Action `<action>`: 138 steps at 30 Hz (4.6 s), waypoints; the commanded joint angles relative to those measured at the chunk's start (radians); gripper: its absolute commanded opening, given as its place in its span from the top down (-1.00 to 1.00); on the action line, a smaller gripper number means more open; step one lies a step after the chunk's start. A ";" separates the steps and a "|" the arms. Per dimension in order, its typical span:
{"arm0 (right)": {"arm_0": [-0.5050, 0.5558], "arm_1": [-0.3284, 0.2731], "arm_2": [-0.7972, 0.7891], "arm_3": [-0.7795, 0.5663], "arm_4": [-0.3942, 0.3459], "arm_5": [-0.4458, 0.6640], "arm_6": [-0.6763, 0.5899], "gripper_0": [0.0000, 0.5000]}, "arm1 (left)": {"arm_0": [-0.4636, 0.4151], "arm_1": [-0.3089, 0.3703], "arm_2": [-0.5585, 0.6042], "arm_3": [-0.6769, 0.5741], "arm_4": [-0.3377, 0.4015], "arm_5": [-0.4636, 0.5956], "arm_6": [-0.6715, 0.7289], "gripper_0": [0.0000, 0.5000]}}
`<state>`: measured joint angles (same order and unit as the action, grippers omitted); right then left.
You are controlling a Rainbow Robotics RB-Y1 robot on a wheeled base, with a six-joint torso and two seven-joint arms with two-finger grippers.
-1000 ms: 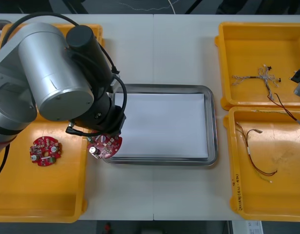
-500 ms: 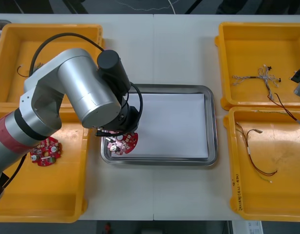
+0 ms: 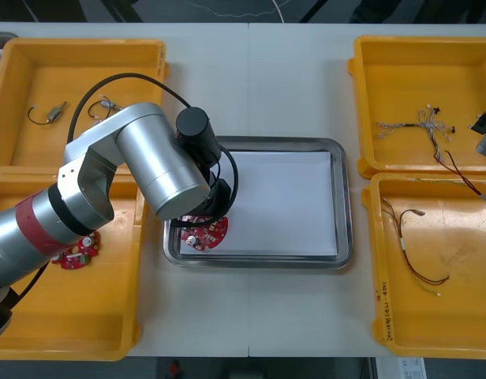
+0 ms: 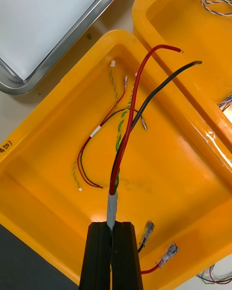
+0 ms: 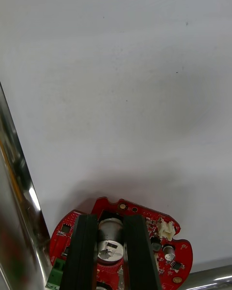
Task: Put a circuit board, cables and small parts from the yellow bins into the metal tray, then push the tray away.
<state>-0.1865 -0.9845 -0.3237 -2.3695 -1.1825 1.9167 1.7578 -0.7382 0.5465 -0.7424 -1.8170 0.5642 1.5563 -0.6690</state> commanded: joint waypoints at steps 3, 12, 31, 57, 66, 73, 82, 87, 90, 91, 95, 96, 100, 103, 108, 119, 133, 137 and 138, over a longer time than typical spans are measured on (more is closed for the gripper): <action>0.010 -0.039 0.000 -0.004 0.009 0.003 0.031 1.00 | -0.036 -0.025 -0.011 -0.015 -0.015 -0.015 0.103 0.48; 0.010 -0.039 0.000 -0.004 0.009 0.003 0.031 1.00 | -0.036 -0.023 0.005 -0.021 -0.007 -0.021 0.150 -1.00; -0.044 -0.039 0.038 -0.004 -0.028 0.003 0.045 1.00 | -0.128 -0.014 0.213 -0.090 0.079 0.254 0.147 -1.00; -0.571 0.194 0.617 0.016 0.086 0.003 0.049 1.00 | -0.170 0.271 0.587 -0.031 0.395 0.364 -0.150 -1.00; -0.660 0.286 0.835 0.111 0.233 0.003 0.091 1.00 | -0.170 0.351 0.633 0.081 0.425 0.364 -0.374 -1.00; -0.703 0.346 0.966 0.219 0.351 0.003 0.124 1.00 | -0.170 0.394 0.656 0.200 0.408 0.364 -0.570 -1.00; -0.709 0.403 1.042 0.346 0.445 -0.001 0.157 1.00 | -0.171 0.412 0.669 0.329 0.362 0.311 -0.788 -1.00; -0.708 0.405 1.117 0.388 0.497 -0.073 0.164 1.00 | -0.173 0.411 0.669 0.412 0.324 0.238 -0.905 -1.00; -0.708 0.405 1.160 0.409 0.526 -0.120 0.163 1.00 | -0.176 0.411 0.669 0.461 0.318 0.189 -0.968 -1.00; -0.706 0.405 1.172 0.415 0.534 -0.134 0.160 1.00 | -0.179 0.411 0.669 0.475 0.318 0.176 -0.988 -1.00; -0.705 0.405 1.207 0.454 0.546 -0.186 0.157 1.00 | -0.187 0.411 0.669 0.536 0.313 0.120 -1.064 -1.00; -0.703 0.406 1.212 0.457 0.543 -0.193 0.157 1.00 | -0.187 0.411 0.667 0.542 0.313 0.113 -1.074 -1.00; -0.696 0.405 1.235 0.487 0.543 -0.222 0.160 1.00 | -0.187 0.411 0.669 0.582 0.312 0.057 -1.100 -1.00; -0.689 0.405 1.244 0.498 0.543 -0.234 0.157 1.00 | -0.190 0.398 0.661 0.610 0.309 0.011 -1.114 -1.00; -0.668 0.405 1.244 0.501 0.535 -0.237 0.152 0.62 | -0.217 0.379 0.621 0.680 0.301 -0.075 -1.140 -1.00; -0.656 0.403 1.239 0.500 0.500 -0.237 0.138 -1.00 | -0.270 0.316 0.591 0.835 0.283 -0.229 -1.199 -1.00; -0.656 0.391 1.186 0.447 0.475 -0.200 0.140 -1.00 | -0.274 0.247 0.540 0.943 0.270 -0.401 -1.282 -1.00; -0.653 0.402 1.123 0.420 0.462 -0.136 0.141 -1.00 | -0.274 0.242 0.495 0.981 0.283 -0.466 -1.282 -1.00; -0.653 0.405 1.109 0.414 0.458 -0.122 0.138 -1.00 | -0.274 0.240 0.494 0.984 0.283 -0.472 -1.284 -1.00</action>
<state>-0.8481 -0.5925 0.8656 -1.9027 -0.7071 1.7565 1.8774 -0.9620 0.7980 -0.2146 -0.8530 0.8458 1.1162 -1.9106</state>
